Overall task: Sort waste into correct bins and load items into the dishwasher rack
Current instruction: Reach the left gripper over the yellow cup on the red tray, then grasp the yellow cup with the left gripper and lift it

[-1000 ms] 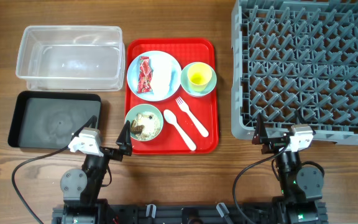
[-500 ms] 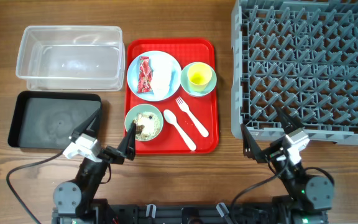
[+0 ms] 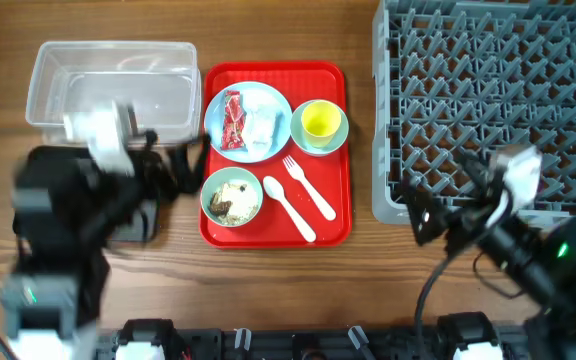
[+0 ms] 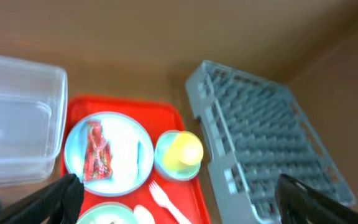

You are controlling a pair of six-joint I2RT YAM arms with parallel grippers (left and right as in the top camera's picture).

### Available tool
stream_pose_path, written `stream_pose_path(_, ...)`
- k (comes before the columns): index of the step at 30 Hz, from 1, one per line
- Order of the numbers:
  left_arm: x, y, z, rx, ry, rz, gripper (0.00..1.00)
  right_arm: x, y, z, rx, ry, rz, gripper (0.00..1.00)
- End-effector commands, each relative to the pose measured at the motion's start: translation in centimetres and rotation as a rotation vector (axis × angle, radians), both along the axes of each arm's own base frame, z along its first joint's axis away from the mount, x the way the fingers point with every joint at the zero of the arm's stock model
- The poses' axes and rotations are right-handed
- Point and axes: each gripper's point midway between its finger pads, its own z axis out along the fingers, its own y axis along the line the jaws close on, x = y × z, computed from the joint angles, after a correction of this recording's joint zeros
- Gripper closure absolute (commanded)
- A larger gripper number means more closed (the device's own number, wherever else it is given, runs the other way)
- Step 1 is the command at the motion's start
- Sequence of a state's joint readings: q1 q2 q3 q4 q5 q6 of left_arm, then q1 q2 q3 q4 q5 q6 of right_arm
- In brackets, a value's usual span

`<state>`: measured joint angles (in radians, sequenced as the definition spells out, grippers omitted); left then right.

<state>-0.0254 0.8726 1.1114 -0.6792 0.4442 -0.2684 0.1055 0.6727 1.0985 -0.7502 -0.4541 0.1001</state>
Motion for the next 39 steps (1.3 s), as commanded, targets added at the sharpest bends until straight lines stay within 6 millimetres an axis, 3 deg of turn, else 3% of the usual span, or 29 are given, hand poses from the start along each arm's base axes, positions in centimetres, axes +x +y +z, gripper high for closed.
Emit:
stream_pose_path(1, 2.4, -0.9, 2.4, -0.018, 0.171, -0.048, 0.0, 0.7, 1.0, 2.2, 0.015, 0.062, 0.059, 0.0)
stream_pose_path(5, 4.2, -1.3, 1.8, -0.059, 0.275, -0.047, 0.0, 0.2, 2.4, 1.5, 0.076, 0.181, 0.141, 0.0)
stream_pose_path(8, 5.7, -1.9, 0.6, -0.06, 0.304, -0.061, 0.0, 0.6, 2.4, 0.6, 0.071, 0.22, 0.136, 0.0)
stream_pose_path(15, 8.5, -7.7, -7.5, 0.105, 0.481, -0.147, 0.05, 3.4, 0.3, -3.3, 0.072, 0.415, -0.061, 0.0)
stream_pose_path(18, 9.7, -10.8, -10.8, 0.242, 0.478, -0.164, 0.06, 4.4, 0.5, -4.5, 0.09, 0.479, -0.072, 0.0)
stream_pose_path(21, 10.8, -14.1, -14.1, 0.351, 0.454, -0.206, 0.18, 5.0, 0.8, -5.7, 0.111, 0.55, -0.075, 0.0)
stream_pose_path(23, 11.0, -16.2, -16.2, 0.384, 0.458, -0.236, 0.24, 4.9, 1.3, -6.3, 0.123, 0.594, -0.051, 0.02)
stream_pose_path(26, 11.1, -18.5, -19.5, 0.429, 0.48, -0.265, 0.25, 4.2, 2.3, -6.5, 0.165, 0.647, 0.002, 0.07)
stream_pose_path(32, 12.6, -18.9, -24.0, 0.419, 0.552, -0.166, 0.31, 3.4, 2.3, -6.5, 0.168, 0.659, 0.009, 0.07)
stream_pose_path(36, 13.5, -17.9, -24.5, 0.384, 0.578, -0.109, 0.37, 2.7, 2.3, -6.9, 0.164, 0.69, 0.005, 0.07)
stream_pose_path(39, 13.8, -17.2, -24.7, 0.373, 0.594, -0.084, 0.5, 2.6, 2.3, -7.0, 0.152, 0.689, 0.014, 0.07)
